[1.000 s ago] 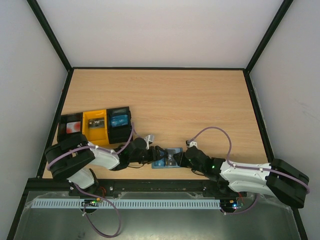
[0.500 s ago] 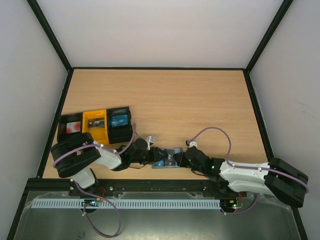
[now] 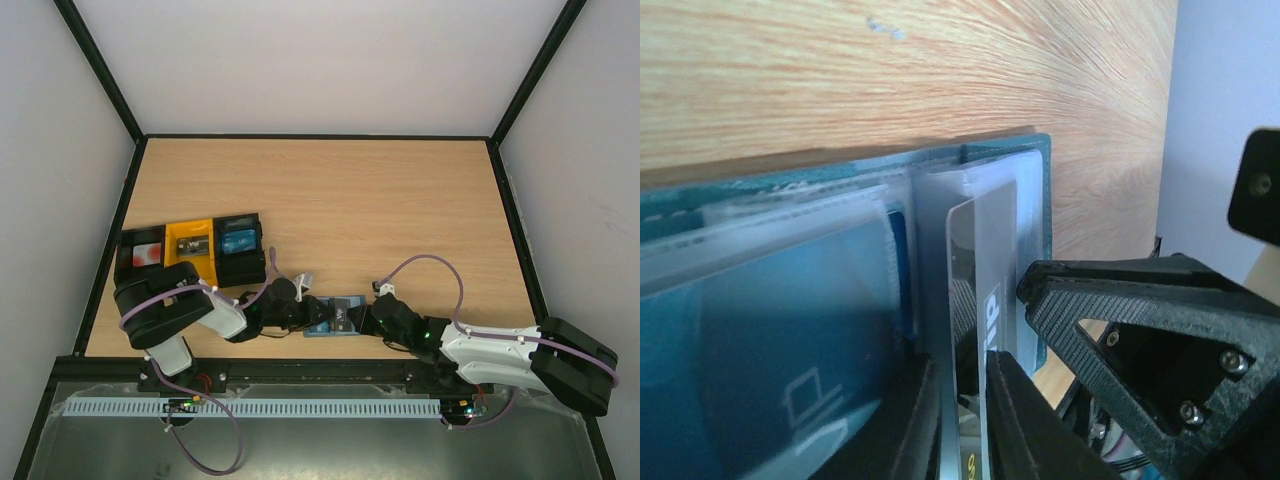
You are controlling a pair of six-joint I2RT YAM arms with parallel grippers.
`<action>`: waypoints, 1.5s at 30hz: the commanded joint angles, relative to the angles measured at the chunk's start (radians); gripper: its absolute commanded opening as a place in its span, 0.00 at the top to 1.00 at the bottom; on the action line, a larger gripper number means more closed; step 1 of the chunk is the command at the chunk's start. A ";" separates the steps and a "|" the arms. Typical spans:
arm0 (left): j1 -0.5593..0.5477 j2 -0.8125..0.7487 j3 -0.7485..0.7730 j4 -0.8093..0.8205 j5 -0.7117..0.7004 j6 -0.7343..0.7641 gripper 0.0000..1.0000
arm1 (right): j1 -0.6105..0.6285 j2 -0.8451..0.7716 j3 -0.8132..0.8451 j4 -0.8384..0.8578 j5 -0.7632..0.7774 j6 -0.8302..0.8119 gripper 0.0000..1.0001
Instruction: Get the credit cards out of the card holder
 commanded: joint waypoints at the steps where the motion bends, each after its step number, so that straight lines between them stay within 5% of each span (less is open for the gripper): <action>1: -0.008 0.023 0.011 0.055 0.015 -0.003 0.87 | 0.004 0.001 -0.027 -0.022 0.017 0.000 0.88; 4: -0.008 0.025 0.003 0.076 0.023 -0.006 0.97 | 0.003 0.004 -0.026 -0.022 0.018 -0.001 0.88; 14: 0.005 -0.044 -0.022 0.040 0.019 0.014 0.97 | 0.004 -0.011 -0.033 -0.026 0.024 -0.001 0.88; 30: 0.022 -0.291 -0.008 -0.330 -0.064 0.129 0.97 | 0.004 -0.201 -0.009 -0.118 0.014 -0.113 0.85; 45: 0.030 -0.631 0.075 -0.767 0.035 0.372 0.97 | 0.004 -0.331 0.206 -0.339 -0.247 -0.389 0.74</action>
